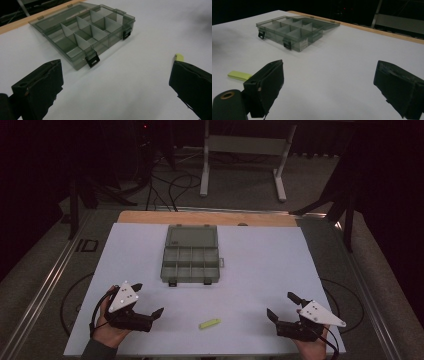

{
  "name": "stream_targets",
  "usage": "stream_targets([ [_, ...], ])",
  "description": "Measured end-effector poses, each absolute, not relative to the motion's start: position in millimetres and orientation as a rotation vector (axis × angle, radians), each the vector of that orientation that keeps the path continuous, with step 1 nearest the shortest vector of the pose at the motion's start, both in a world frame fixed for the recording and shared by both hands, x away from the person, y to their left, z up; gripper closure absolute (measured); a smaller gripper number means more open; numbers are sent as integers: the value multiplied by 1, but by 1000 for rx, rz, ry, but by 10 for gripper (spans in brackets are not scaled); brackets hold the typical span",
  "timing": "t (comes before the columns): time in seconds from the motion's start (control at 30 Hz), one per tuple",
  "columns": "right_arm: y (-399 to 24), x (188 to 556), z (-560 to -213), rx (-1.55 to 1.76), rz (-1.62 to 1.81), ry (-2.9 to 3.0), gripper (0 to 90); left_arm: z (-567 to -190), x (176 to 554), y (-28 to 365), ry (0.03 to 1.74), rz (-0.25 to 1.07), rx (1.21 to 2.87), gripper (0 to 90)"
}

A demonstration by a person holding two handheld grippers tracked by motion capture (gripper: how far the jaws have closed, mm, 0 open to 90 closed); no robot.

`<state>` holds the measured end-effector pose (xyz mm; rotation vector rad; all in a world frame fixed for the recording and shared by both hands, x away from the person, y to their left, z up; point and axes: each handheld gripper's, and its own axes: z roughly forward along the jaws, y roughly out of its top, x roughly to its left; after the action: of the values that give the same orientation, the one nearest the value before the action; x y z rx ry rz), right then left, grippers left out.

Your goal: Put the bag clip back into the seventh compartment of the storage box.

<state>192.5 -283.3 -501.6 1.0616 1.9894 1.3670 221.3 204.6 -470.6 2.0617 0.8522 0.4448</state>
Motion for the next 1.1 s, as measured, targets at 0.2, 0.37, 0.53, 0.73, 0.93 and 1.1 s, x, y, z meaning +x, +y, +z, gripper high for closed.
stream_targets([
  [0.2,-283,193,-502,1063,1366,1993,89,-468,225,198,850,436,2097,1],
  [0.37,-282,193,-503,1063,1367,1994,89,-467,228,191,828,416,2138,1],
  [0.53,-281,193,-503,1062,1366,1996,89,-465,230,186,812,414,2158,1],
  [0.73,-283,194,-503,1071,1367,1992,90,-463,233,178,780,397,2194,1],
  [0.93,-283,195,-504,1072,1359,1998,90,-462,237,171,767,351,2222,1],
  [1.1,-282,195,-504,1070,1359,2001,90,-462,240,168,771,328,2232,1],
])
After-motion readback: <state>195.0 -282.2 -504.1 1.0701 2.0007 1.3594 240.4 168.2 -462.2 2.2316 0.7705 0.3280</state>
